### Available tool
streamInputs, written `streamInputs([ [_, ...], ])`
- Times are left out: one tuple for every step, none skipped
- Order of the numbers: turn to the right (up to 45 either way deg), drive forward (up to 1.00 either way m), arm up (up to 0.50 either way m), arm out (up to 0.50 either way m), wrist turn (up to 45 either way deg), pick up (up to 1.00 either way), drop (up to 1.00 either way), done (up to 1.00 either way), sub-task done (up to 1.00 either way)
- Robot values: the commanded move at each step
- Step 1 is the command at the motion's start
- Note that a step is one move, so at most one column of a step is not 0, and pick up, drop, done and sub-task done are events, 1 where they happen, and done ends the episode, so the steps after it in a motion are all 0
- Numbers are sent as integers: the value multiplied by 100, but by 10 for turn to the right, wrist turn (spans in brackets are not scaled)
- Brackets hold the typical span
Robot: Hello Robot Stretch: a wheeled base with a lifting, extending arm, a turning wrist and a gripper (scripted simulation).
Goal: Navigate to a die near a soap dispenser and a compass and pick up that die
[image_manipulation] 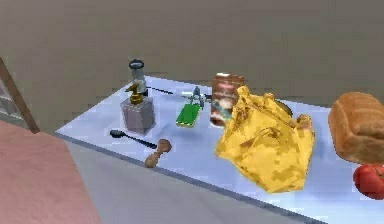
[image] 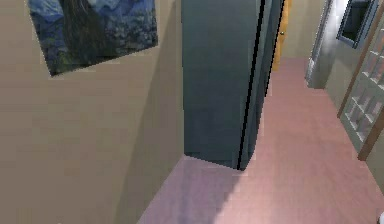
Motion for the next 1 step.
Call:
streamInputs([
  [0,0,50,0,0,0,0,0,0],
])
